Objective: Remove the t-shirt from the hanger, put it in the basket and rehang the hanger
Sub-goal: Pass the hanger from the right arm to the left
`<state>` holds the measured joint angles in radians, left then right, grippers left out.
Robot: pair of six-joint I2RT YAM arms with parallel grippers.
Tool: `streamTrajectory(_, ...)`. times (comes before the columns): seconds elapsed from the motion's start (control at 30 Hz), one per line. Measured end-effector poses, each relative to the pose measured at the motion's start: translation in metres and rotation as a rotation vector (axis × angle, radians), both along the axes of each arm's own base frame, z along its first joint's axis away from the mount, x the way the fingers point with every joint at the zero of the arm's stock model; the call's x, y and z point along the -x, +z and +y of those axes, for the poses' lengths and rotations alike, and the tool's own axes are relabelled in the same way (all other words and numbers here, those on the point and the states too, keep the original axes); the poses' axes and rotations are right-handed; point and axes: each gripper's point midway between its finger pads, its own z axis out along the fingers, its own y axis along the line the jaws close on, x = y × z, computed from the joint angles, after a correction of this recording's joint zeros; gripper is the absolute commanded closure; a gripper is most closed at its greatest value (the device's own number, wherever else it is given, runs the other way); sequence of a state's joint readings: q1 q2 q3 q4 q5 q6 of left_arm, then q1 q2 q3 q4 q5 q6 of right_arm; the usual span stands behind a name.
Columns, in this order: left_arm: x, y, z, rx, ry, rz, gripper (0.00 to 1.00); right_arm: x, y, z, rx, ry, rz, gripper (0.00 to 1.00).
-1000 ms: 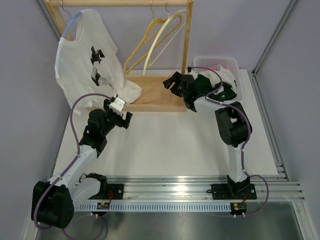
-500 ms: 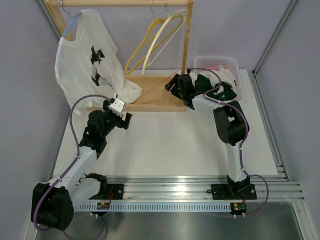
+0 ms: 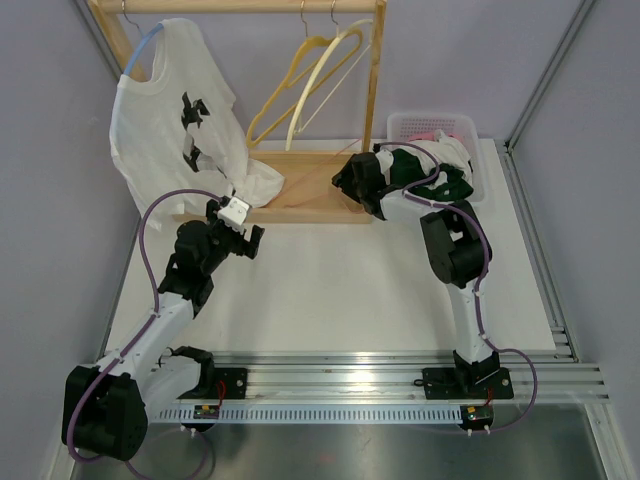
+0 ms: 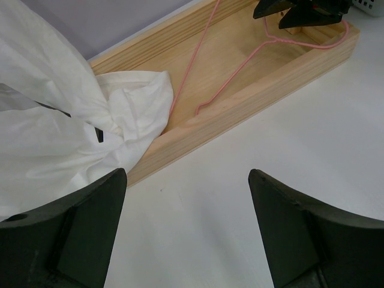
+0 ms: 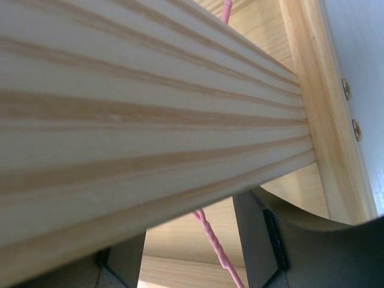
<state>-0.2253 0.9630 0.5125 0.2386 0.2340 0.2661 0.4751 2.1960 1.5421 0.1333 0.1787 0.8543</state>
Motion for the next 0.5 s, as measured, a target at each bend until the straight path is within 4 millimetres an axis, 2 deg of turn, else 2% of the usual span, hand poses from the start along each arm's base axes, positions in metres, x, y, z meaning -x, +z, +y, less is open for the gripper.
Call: streamTrajectory(0.5,-0.0001,0.0,0.0002,-0.006,-0.001,-0.002,0.13,-0.0097,-0.0022,0.0103,-0.025,-0.017,-0.006,0.55)
